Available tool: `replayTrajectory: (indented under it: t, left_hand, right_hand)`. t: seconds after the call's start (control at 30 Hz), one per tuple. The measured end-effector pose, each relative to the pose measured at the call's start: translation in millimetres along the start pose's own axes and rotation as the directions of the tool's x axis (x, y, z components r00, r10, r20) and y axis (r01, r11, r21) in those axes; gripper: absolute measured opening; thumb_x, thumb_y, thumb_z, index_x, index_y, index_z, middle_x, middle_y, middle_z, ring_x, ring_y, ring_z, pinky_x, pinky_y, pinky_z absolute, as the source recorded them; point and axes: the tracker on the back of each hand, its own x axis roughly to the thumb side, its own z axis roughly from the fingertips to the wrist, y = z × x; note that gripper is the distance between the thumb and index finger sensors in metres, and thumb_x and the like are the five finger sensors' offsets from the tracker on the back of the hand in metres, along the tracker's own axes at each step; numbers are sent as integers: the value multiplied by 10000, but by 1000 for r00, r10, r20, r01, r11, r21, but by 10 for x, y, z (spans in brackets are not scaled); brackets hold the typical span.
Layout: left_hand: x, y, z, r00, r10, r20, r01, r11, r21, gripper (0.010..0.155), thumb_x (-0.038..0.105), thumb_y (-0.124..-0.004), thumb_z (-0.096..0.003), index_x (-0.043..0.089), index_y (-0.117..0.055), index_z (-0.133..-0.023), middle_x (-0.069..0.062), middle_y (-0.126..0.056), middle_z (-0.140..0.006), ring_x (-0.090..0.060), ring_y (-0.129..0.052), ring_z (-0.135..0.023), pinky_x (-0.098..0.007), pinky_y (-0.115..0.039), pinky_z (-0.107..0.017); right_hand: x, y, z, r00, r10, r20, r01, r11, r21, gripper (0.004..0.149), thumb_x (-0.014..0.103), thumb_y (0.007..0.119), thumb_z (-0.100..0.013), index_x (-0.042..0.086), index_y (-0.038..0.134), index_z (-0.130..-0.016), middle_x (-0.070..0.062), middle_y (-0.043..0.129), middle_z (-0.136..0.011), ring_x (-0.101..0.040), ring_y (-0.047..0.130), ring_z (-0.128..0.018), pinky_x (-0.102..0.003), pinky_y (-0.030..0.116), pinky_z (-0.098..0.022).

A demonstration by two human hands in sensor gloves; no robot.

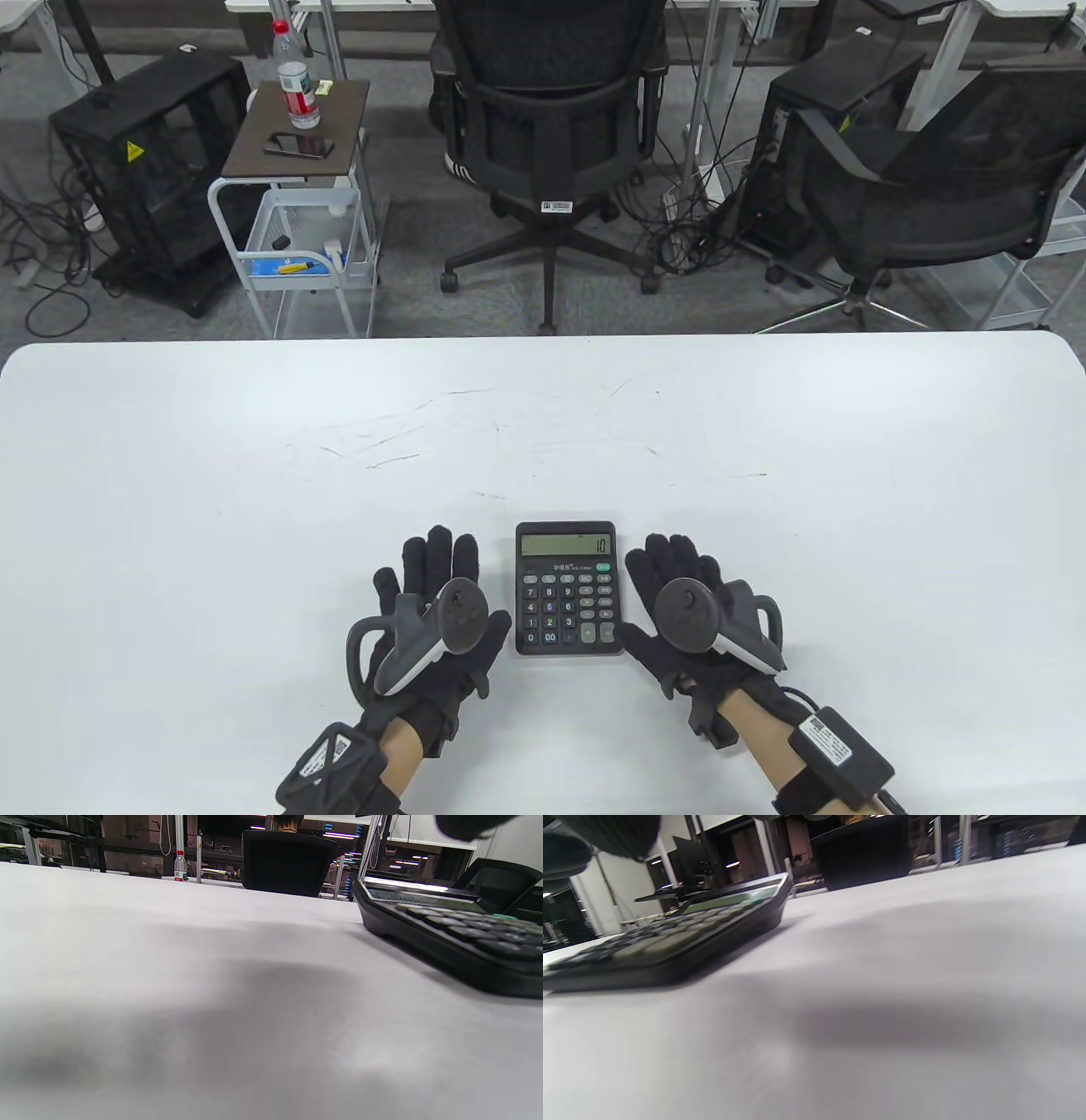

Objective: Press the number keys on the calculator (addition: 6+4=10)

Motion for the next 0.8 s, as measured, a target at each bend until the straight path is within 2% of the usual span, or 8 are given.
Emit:
replayTrajectory:
  t: [0.33,0.8]
  left_hand:
    - [75,-15,16,1000,-13,27,13,1000,-7,895,695,-649,-443,303,-160,-1082,26,-124,-1201,-318,-161,-1131,-626,-204,-770]
    - [61,-18,10,1000,-2,20,2,1000,-11,896,694,-650,-443,305,-158,-1082,37,-120,-1202,-307,-149,-1132,-618,-191,-773]
  right_hand:
    - [-293,-93,-85,992,-17,-122,13,999,-39,891,658,650,-411,230,232,-1072,-108,202,-1180,-394,187,-1060,-546,273,-739]
    - [-291,-47,-107,993,6,-120,-7,1000,-1,899,667,644,-413,229,221,-1074,-111,186,-1182,-398,173,-1061,-550,260,-740]
